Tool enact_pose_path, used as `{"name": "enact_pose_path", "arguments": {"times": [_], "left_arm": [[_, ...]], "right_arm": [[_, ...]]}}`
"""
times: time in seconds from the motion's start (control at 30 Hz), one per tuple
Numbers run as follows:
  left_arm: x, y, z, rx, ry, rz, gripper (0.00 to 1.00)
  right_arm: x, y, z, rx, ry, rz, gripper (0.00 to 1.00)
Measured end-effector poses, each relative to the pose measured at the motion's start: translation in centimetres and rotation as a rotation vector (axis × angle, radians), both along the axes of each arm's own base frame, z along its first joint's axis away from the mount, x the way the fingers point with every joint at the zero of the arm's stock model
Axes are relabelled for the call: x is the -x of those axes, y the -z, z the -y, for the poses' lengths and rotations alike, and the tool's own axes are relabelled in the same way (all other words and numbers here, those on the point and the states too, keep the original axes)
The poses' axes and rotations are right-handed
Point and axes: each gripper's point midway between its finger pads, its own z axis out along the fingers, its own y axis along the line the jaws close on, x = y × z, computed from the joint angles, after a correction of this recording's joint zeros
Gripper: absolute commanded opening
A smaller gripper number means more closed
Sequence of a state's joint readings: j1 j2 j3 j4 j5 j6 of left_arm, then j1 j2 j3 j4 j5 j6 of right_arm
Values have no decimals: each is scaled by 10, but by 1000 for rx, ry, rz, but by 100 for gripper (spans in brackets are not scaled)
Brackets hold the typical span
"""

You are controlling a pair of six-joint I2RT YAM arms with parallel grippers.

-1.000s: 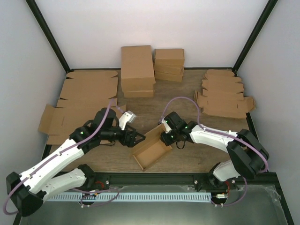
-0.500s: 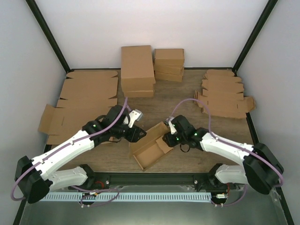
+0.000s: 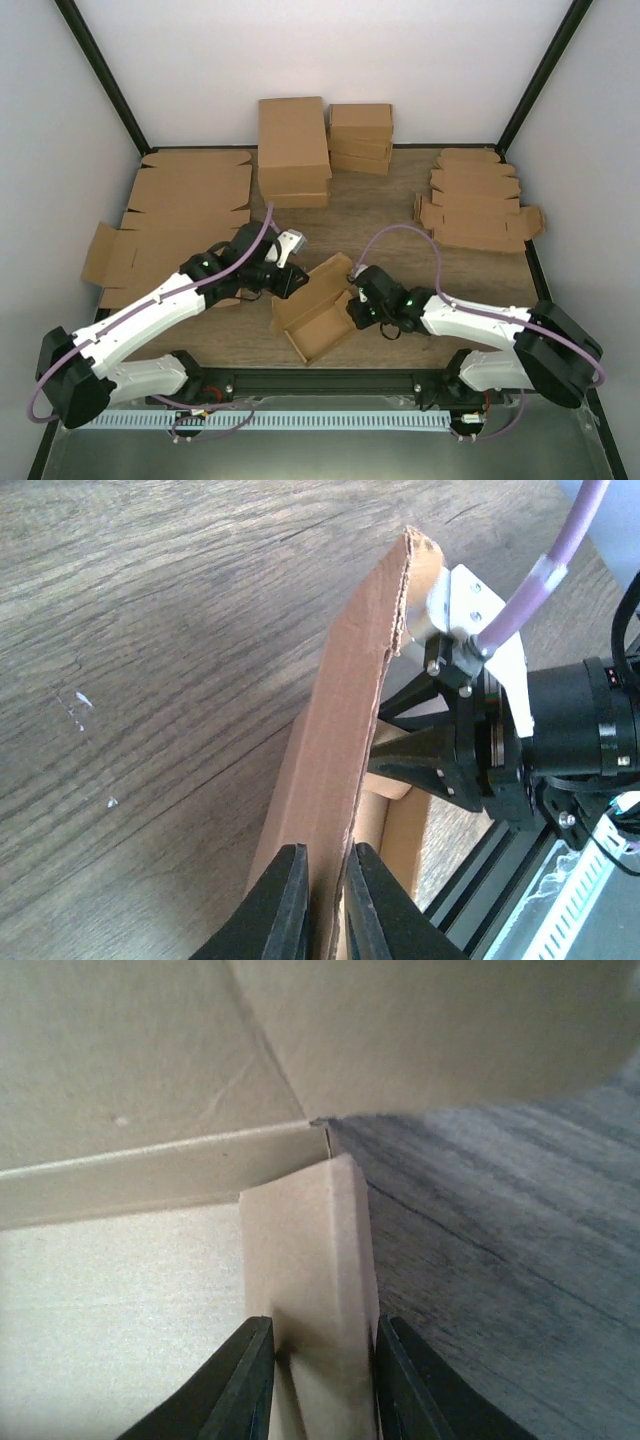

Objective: Fold the paper box

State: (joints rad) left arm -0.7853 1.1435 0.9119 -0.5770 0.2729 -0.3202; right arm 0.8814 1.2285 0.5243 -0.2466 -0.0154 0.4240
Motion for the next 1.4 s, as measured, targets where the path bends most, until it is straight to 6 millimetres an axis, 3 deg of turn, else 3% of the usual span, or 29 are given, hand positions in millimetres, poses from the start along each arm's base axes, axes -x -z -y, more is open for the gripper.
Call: {"name": "enact_pose_path", "arguments": {"times": [0.53,0.67,0.8,1.1,1.2,1.3,1.4], "left_arm": [[-27,26,-1,-53,-75,-92,12],[-28,24,5,-36,-60,-103,12],[-28,20,8,-22,-50,-102,12],[-29,19,10,-20,-43,-99,13],[-30,18,10,-19,-43,-97,14],[-29,17,10,-16,-39,-100,16],[-28,16,11,-10,-33,-104,17]], "right_arm": [[6,20,3,204,57,48,21],[5,23,2,283,52,55,18],[2,24,6,351,68,64,6],[3,26,2,527,92,121,4],[2,27,-2,588,102,151,8],[2,27,-3,590,110,160,25],[3,27,-2,565,106,165,33]]}}
